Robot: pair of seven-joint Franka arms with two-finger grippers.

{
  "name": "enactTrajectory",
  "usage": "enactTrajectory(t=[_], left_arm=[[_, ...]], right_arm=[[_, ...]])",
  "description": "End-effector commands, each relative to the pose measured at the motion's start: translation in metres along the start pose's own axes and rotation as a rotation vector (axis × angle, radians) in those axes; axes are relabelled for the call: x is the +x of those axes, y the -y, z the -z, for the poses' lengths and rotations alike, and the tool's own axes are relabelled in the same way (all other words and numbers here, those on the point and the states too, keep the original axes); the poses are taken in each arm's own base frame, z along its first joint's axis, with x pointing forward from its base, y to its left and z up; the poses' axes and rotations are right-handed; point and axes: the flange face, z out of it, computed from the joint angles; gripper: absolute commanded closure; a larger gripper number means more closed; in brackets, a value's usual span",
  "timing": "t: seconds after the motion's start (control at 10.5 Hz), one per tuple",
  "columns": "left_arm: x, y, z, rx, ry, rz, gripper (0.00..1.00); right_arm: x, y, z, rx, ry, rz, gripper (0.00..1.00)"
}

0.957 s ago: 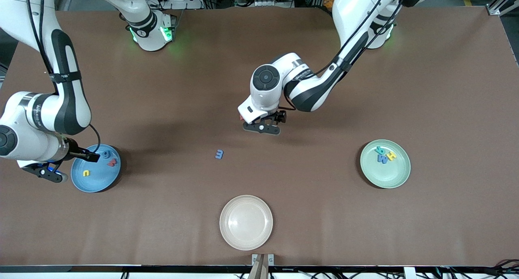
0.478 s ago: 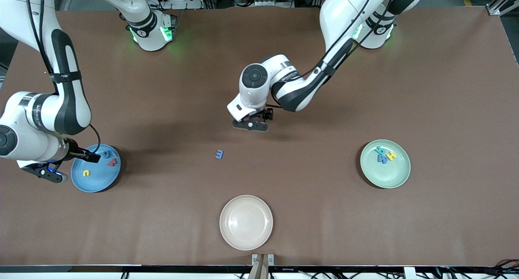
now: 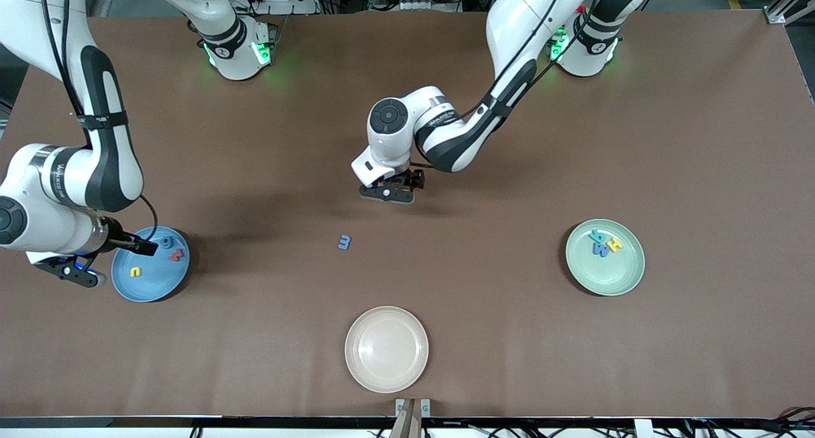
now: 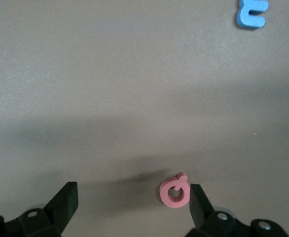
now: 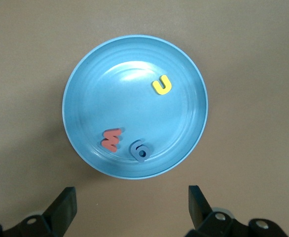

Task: Sort upper and lower case letters into plates
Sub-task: 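Lower the left gripper onto the pink letter and grasp it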

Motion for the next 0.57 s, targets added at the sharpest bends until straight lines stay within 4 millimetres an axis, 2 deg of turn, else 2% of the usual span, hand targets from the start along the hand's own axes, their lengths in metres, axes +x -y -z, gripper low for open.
enactTrajectory(t=[0.0, 0.19, 0.48], left_arm=[[-0.004, -0.013, -0.009, 0.012, -0.016, 0.006, 0.0], [-0.007, -0.024, -0.011, -0.009, -0.035, 0.001, 0.0], [-0.013, -0.038, -0.029, -0.045, -0.055, 0.029, 0.0]], right_arm=[[0.003, 0.002, 0.003, 0.0, -0.001, 0.005, 0.0], [0.003, 0.002, 0.003, 0.001, -0.003, 0.005, 0.0], [0.003, 0.002, 0.002, 0.0, -0.001, 0.005, 0.0]])
